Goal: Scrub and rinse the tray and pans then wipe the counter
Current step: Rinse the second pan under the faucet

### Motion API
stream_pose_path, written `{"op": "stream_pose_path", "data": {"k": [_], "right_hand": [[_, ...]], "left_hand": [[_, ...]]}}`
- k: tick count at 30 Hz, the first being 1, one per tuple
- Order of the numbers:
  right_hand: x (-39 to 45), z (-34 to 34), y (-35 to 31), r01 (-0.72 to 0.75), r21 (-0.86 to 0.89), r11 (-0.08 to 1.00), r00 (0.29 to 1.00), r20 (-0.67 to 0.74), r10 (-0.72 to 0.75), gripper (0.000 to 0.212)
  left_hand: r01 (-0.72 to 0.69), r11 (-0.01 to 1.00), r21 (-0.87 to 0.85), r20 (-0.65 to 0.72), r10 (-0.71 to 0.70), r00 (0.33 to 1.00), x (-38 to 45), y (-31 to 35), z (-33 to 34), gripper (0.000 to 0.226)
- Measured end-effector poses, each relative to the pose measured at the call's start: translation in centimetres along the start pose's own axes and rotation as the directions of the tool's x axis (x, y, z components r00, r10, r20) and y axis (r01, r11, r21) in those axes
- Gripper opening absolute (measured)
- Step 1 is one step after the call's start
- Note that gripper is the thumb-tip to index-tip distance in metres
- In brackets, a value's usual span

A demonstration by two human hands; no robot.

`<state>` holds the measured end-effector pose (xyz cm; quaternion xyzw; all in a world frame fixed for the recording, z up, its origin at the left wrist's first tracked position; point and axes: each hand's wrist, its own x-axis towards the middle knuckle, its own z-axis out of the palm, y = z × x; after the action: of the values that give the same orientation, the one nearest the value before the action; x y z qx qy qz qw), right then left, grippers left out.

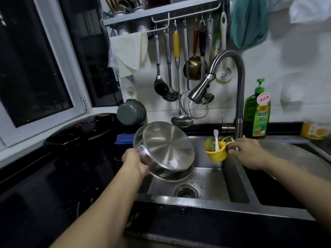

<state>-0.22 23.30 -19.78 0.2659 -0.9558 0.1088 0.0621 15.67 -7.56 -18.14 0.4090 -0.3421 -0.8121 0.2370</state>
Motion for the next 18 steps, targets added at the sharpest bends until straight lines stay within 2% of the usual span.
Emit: {"op": "stream_pose_path", "data": {"k": [3, 6, 10, 12, 14, 15, 18], "right_hand": [[-0.3, 0.9, -0.2, 0.017, 0.032, 0.999, 0.999, -0.039, -0.016, 0.027], [-0.4, 2.2, -0.5, 0.007, 0.075, 0.997, 1.000, -0.018, -0.006, 0.031], [-0.5, 2.9, -0.5, -0.026, 0.156, 0.987, 0.999, -0.020, 0.030, 0.031], [-0.6, 2.5, -0.9, -0.033, 0.182, 0.983, 0.995, -0.084, 0.049, 0.026], [-1.4, 1.3, 0.0, -0.065, 0.220, 0.973, 0.983, -0.152, 0.100, 0.023], [-1.4, 1.0, 0.2, -0.069, 0.265, 0.962, 0.973, -0.193, 0.123, 0.022], [-2.8, -1.0, 3.2, -0.185, 0.454, 0.872, 0.915, -0.244, 0.321, 0.023]], "left_hand": [[-0.086, 0.996, -0.033, -0.046, 0.085, 0.995, -0.7, -1.6, -0.3, 0.026], [-0.099, 0.993, -0.060, -0.027, 0.097, 0.995, -0.9, -2.3, -0.8, 0.020], [0.038, 0.985, -0.169, -0.043, -0.046, 0.998, 0.3, -2.6, -1.8, 0.036], [0.123, 0.974, -0.192, -0.014, -0.128, 0.992, 1.4, -3.0, -2.1, 0.047], [0.213, 0.955, -0.207, 0.027, -0.212, 0.977, 1.3, -4.2, -1.2, 0.047], [0.206, 0.955, -0.212, 0.046, -0.201, 0.979, 1.0, -4.4, -1.0, 0.045], [0.237, 0.963, -0.130, 0.107, -0.224, 0.969, -1.7, -6.3, 1.9, 0.042]]}}
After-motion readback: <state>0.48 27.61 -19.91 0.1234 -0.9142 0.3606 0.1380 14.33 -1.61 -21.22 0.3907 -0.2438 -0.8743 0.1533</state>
